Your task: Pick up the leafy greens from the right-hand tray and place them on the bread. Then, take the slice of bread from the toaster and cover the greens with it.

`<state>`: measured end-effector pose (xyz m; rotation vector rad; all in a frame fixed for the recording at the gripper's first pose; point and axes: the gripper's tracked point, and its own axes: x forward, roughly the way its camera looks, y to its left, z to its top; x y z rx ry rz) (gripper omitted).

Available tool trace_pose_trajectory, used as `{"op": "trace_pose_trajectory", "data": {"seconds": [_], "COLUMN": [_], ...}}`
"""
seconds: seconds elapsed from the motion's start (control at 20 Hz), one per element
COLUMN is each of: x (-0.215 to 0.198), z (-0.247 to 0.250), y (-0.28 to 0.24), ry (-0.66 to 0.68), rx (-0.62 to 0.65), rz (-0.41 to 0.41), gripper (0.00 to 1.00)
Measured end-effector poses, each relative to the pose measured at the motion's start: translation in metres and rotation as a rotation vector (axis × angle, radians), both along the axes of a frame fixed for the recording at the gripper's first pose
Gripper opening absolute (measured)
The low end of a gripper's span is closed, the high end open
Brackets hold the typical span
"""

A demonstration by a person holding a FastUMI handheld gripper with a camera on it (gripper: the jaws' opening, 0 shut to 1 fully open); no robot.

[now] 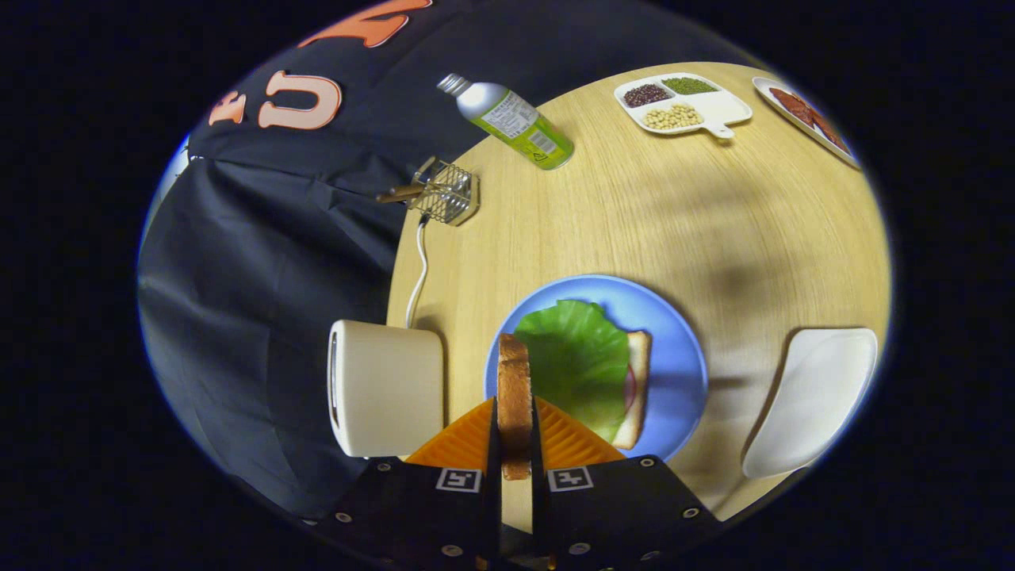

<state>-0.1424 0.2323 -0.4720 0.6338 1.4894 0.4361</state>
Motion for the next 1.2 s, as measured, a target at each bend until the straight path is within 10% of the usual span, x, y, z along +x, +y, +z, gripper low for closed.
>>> {"op": "trace_pose_trajectory", "data": {"seconds": [0.5,1.2], "x": [0.038,0.143], "z": [0.019,0.246], "y": [-0.037,-0.148], "ry": [-0.17,-0.867], "rx": [-0.103,-0.304], "rz": [-0.073,-0.185], "gripper": [0.54,0.9]}}
